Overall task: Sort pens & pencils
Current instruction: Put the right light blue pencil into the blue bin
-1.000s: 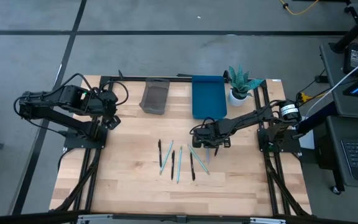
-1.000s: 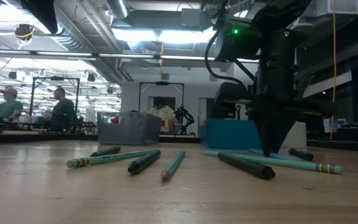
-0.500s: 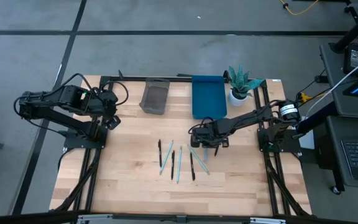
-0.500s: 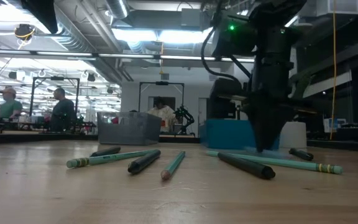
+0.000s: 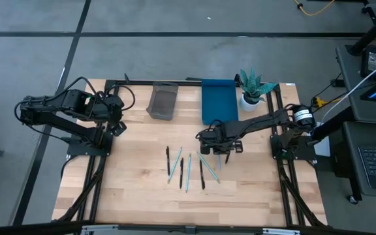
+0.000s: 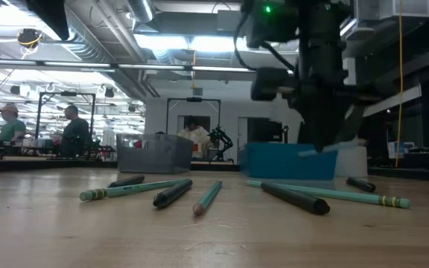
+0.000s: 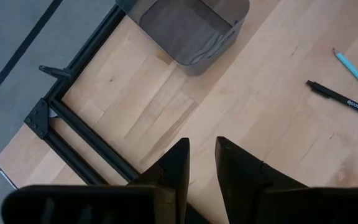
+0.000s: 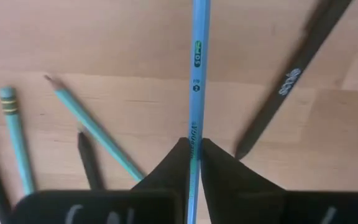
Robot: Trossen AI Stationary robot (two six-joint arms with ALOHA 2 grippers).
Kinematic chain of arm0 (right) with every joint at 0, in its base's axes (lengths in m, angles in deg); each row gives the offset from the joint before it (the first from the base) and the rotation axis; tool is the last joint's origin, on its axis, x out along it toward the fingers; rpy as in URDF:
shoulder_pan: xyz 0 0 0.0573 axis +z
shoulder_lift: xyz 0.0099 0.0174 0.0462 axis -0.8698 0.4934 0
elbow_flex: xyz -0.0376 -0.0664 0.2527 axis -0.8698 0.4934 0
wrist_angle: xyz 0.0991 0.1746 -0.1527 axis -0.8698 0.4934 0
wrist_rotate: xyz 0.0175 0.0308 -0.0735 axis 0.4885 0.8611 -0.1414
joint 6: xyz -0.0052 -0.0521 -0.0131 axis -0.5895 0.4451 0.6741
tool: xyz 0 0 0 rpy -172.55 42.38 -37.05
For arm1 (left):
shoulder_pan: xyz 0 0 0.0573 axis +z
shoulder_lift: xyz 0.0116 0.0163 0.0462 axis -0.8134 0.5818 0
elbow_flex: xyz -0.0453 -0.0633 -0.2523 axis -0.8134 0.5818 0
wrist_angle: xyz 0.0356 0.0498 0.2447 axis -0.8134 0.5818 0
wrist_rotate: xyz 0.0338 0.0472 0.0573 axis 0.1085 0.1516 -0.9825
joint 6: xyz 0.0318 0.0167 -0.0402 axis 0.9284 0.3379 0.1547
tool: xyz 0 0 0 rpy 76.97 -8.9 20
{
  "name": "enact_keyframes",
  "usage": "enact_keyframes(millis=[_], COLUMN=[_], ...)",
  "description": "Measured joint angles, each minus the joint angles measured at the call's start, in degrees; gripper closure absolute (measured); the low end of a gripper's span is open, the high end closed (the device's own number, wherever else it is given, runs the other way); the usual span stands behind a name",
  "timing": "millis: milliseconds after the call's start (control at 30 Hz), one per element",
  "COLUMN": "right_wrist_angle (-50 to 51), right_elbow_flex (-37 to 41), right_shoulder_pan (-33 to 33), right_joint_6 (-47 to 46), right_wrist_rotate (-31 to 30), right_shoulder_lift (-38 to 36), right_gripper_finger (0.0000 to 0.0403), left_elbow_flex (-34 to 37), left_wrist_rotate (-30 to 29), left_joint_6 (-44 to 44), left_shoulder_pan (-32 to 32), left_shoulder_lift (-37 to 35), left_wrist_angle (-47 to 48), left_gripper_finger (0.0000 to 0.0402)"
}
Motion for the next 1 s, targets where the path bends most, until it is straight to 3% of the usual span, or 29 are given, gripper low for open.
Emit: enact_keyframes(millis=[433,1000], right_wrist_angle=[17.27,16.59], right_elbow_flex=[-14.58,-15.07], right_shoulder_pan=[-3.99,-22.1], right_joint_6=[7.44,26.18], right_wrist_rotate=[-8.85,-8.16], right_shoulder_lift=[-0.15,-0.2], right_gripper_finger=[0.0376,0.0367], left_elbow_flex=[0.0,0.0], left_wrist_rotate=[0.0,0.0], left_joint_6=[0.03,0.03], left_shoulder_pan=[0.0,0.0], left_shoulder_lift=[-0.01,0.0], left_wrist_angle=[0.0,0.0], left_gripper_finger=[0.0329,0.0329])
